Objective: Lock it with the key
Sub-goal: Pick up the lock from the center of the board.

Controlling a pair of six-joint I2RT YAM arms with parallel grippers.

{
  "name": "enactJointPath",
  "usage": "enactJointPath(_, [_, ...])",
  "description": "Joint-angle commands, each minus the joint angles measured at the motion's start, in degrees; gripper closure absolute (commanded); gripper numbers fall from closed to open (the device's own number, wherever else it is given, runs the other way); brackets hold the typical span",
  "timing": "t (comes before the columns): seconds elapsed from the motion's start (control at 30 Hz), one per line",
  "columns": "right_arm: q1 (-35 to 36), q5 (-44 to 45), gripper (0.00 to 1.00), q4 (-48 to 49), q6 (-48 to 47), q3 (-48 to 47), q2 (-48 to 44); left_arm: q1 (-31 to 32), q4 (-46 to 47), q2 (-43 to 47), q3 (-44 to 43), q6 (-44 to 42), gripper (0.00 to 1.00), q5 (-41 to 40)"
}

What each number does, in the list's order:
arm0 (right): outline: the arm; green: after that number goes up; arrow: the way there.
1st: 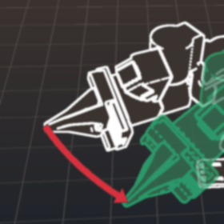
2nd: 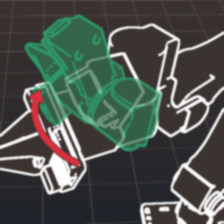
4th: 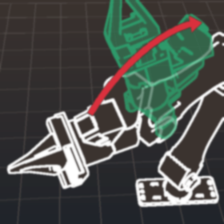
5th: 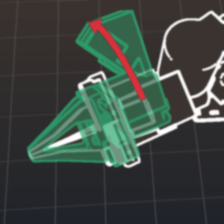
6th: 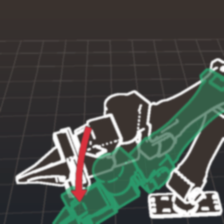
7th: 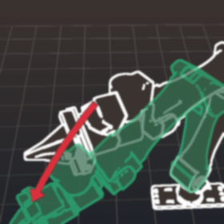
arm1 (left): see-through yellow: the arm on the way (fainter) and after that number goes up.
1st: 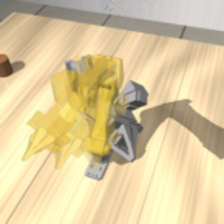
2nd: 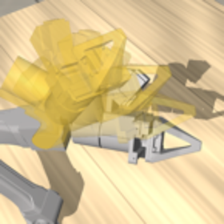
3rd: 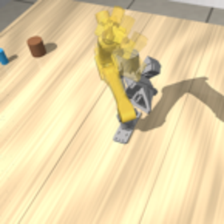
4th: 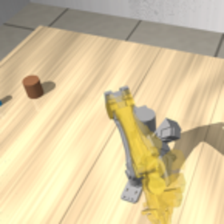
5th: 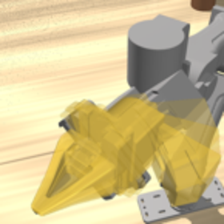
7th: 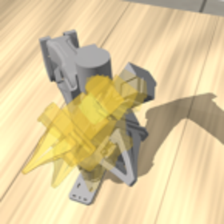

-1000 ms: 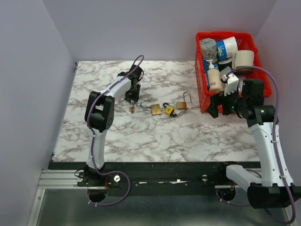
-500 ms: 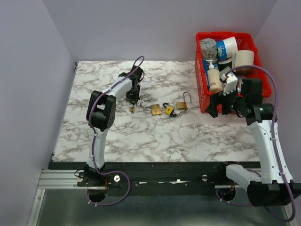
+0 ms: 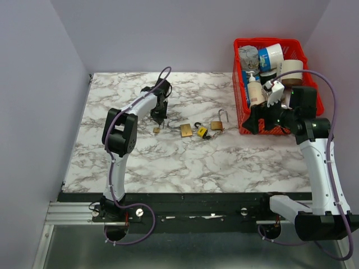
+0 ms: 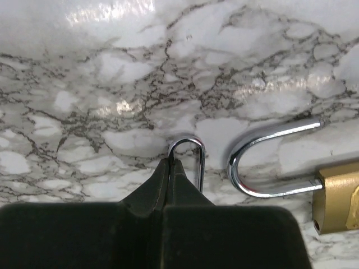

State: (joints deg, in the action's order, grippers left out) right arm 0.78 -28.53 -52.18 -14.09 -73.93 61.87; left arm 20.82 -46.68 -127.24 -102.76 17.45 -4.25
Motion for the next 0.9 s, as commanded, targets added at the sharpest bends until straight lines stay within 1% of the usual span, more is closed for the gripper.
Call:
enactJointPath(0.0, [0.37, -8.46, 0.00, 4.70, 3.27, -2.10, 1.85, -0.08, 3.69, 8.92, 4.13, 1.27, 1.00, 5.99])
enactJointPath(0.03, [0.37, -9.60, 0.00, 5.85, 3.97, -1.83, 2.03, 0.01, 4.13, 11.98, 4.76, 1.62, 1.00, 6.70])
enactJointPath(0.17, [1.50, -13.47, 0.00, 12.62, 9.41, -0.69, 2.82, -0.60, 5.98, 18.07, 7.57, 4.69, 1.00, 10.83])
enactJointPath(0.2, [1.77, -13.91, 0.00, 14.72, 10.12, -0.60, 3.00, -1.13, 6.42, 19.21, 8.79, 6.70, 1.00, 11.89])
enactJointPath(0.23, [2.29, -14.09, 0.00, 15.79, 10.91, -0.51, 3.35, -1.57, 6.86, 21.31, 9.33, 7.67, 1.00, 15.03])
enactJointPath(0.3, [4.05, -13.13, 0.00, 18.76, 12.76, -0.42, 4.40, -2.62, 8.61, 23.43, 11.08, 9.96, 1.00, 18.56])
enactJointPath(0.33, [4.84, -12.43, 0.00, 19.65, 13.12, -0.34, 4.75, -2.89, 9.66, 26.05, 11.87, 12.06, 1.00, 20.40])
enactJointPath(0.37, [7.02, -11.29, 0.00, 20.79, 13.56, -0.34, 5.19, -3.15, 11.67, 27.47, 12.84, 13.56, 1.00, 23.47])
enactJointPath(0.4, [8.44, -8.23, 0.00, 22.89, 13.47, -0.16, 5.46, -3.50, 12.91, 28.88, 14.76, 14.96, 1.00, 25.41])
enactJointPath(0.43, [10.02, -6.29, 0.00, 24.05, 13.21, -0.07, 5.81, -3.85, 14.40, 31.76, 15.74, 18.02, 1.00, 27.26])
enactJointPath(0.47, [13.25, -4.27, 0.00, 25.28, 12.77, 0.19, 5.98, -3.94, 16.33, 33.01, 16.53, 19.36, 1.00, 29.63])
enactJointPath(0.53, [16.96, 3.72, 0.00, 29.06, 12.33, 0.28, 7.04, -4.12, 17.75, 36.78, 18.29, 21.91, 1.00, 30.96])
enactJointPath(0.57, [20.55, 6.62, 0.00, 30.20, 11.98, 0.10, 7.48, -4.21, 18.37, 37.84, 18.65, 24.01, 1.00, 31.06])
enactJointPath(0.6, [22.41, 11.87, 0.00, 32.21, 11.80, -0.16, 8.61, -4.29, 18.64, 38.90, 19.35, 25.34, 1.00, 30.97])
enactJointPath(0.7, [29.62, 19.45, 0.00, 35.82, 10.75, -1.30, 10.55, -6.05, 20.39, 43.03, 22.24, 30.87, 1.00, 30.53])
enactJointPath(0.73, [31.37, 21.05, 0.00, 36.44, 10.40, -1.83, 12.47, -6.66, 21.09, 44.61, 23.30, 32.54, 1.00, 30.88])
enactJointPath(0.77, [34.70, 21.93, 0.00, 36.89, 9.87, -2.44, 13.45, -8.23, 22.32, 45.32, 24.26, 34.99, 1.00, 31.40])
enactJointPath(0.8, [35.95, 22.55, 0.00, 36.98, 10.04, -3.49, 15.02, -8.86, 22.94, 45.76, 25.67, 37.98, 1.00, 32.02])
enactJointPath(0.87, [37.89, 20.72, 0.00, 36.37, 12.66, -7.35, 19.59, -9.57, 22.69, 46.82, 26.21, 39.58, 1.00, 32.47])
